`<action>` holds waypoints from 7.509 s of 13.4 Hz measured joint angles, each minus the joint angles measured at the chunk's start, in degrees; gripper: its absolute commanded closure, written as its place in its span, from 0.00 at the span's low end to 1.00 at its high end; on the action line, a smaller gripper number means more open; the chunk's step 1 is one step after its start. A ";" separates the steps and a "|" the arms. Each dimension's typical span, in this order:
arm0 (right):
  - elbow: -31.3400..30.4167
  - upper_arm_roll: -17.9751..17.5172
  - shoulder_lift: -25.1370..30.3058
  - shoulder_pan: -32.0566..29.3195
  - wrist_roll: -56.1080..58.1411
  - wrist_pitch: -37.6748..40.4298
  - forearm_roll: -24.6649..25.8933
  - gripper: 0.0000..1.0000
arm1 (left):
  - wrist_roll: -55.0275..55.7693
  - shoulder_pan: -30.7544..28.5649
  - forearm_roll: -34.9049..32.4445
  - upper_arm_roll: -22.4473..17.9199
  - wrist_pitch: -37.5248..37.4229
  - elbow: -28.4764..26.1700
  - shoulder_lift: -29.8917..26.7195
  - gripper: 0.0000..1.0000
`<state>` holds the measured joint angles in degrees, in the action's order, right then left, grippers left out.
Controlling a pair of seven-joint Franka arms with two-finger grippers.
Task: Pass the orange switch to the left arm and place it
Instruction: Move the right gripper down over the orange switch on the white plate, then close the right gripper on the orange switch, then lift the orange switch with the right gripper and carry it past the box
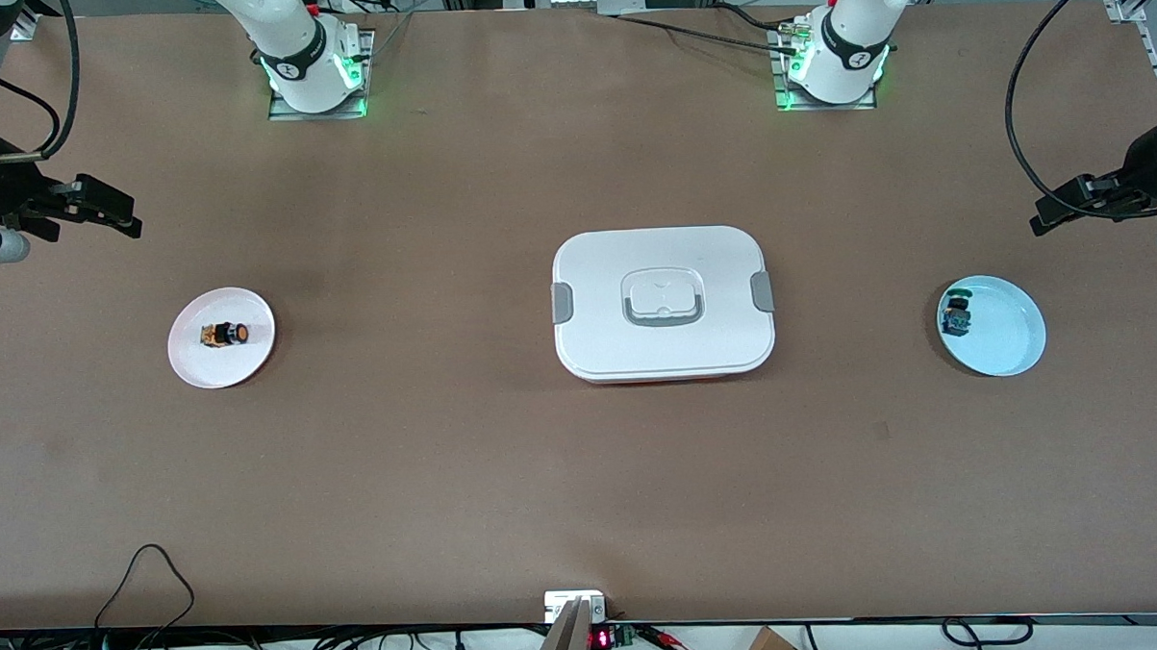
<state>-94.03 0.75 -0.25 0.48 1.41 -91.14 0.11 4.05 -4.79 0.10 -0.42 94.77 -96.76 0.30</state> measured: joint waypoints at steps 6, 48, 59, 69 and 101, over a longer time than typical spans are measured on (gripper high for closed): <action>0.00 -0.01 -0.22 0.00 0.03 -0.07 0.00 0.00 | 0.00 0.00 0.00 0.00 0.06 0.00 0.00 0.00; -29.01 0.18 -22.11 -8.57 8.16 -53.86 2.91 0.00 | 0.00 0.00 0.00 0.17 0.16 0.31 0.22 0.00; -31.59 0.14 -24.33 -9.18 8.21 -59.24 2.80 0.00 | 0.00 -0.17 0.00 0.16 0.17 0.33 0.33 0.00; -32.25 0.14 -25.18 -9.20 11.24 -60.06 2.81 0.22 | 0.00 -0.17 0.00 0.37 0.17 0.48 0.34 0.00; -1.01 -13.26 -8.58 -0.11 18.92 -6.30 -21.91 1.00 | 0.00 -0.17 0.00 0.35 0.17 1.33 0.37 0.00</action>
<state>-95.04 -12.52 -8.83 0.37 20.33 -97.44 -21.80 4.04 -4.96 0.10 -0.07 94.94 -95.43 0.68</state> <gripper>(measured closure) 0.278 0.000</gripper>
